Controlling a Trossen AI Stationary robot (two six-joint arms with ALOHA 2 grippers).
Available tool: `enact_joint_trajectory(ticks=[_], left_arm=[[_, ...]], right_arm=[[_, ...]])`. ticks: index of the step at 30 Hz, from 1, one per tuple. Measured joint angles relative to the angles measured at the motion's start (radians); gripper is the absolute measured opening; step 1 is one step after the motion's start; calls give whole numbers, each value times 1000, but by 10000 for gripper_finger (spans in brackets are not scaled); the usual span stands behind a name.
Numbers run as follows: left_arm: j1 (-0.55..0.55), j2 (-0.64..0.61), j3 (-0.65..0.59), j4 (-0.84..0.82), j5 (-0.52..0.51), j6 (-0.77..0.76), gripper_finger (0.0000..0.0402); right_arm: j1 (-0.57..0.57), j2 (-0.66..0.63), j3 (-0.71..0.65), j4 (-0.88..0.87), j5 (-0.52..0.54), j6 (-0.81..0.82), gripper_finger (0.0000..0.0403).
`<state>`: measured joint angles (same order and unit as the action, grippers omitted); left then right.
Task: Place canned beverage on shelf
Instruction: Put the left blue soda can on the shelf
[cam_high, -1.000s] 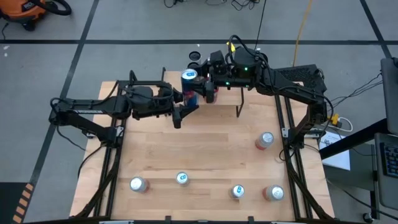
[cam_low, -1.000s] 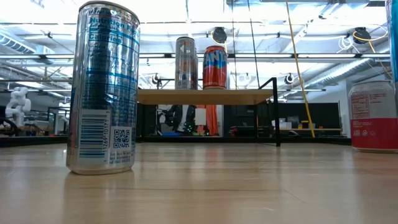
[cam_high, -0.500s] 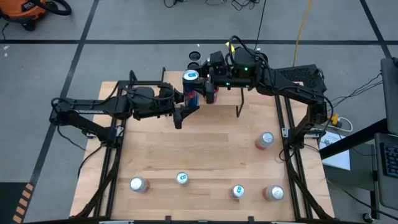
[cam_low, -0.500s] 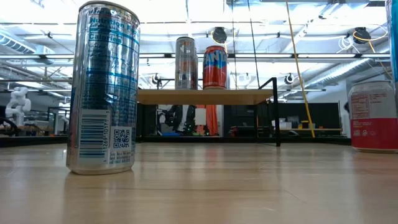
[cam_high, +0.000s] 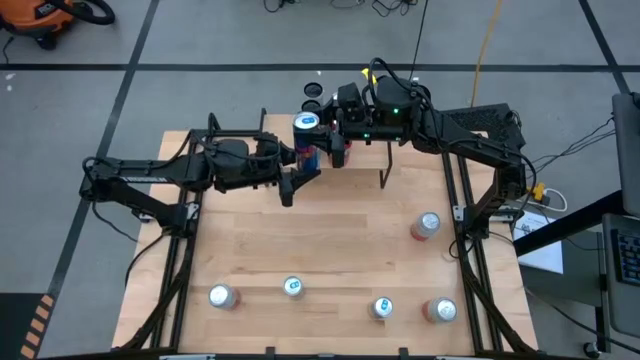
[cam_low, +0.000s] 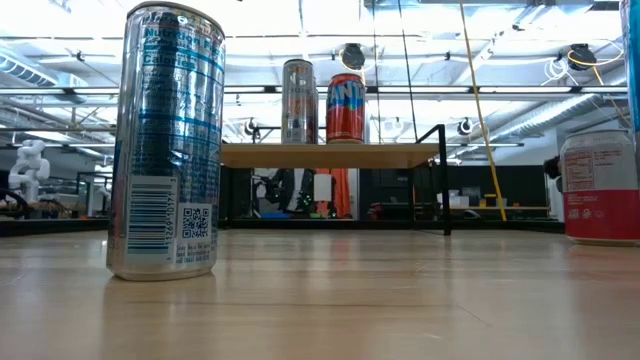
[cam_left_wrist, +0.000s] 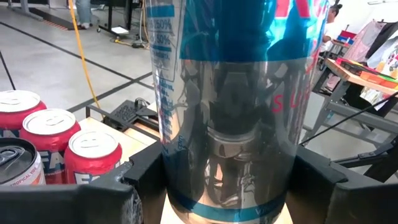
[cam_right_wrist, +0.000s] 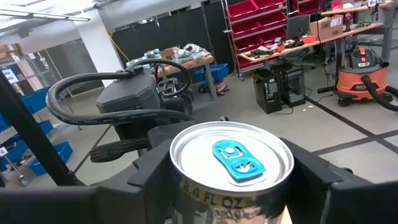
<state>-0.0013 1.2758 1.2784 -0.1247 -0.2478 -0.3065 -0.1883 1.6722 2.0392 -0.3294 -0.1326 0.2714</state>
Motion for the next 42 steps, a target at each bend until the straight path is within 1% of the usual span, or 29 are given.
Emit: enact_joint_trajectory(ticks=[2,9,13,17,23,31,35,38,42], left_arm=[[0,0,0,2,4,-2,261],[-1,0,0,7,19,-25,334],[-1,-1,1,11,20,-54,357],[-1,-6,2,12,20,-72,360],[-2,-21,2,4,20,-80,360],[-2,-42,2,-74,19,-81,360],[-1,-48,2,-92,18,-81,361],[-1,-49,2,-91,9,-86,361],[-1,-49,2,-91,6,-151,361]], right_arm=[[0,0,0,0,-3,-4,216],[-1,-1,-1,1,-2,-8,216],[-3,-13,-2,-7,-2,-8,216],[-17,-36,-2,-36,-2,-13,216],[-46,-85,-2,-125,2,-38,216],[-103,-148,-2,-254,-5,-89,216],[-161,-168,-2,-304,-72,-113,216],[-213,-174,-2,-304,-139,-120,216],[-287,-175,-2,-297,-239,-135,216]])
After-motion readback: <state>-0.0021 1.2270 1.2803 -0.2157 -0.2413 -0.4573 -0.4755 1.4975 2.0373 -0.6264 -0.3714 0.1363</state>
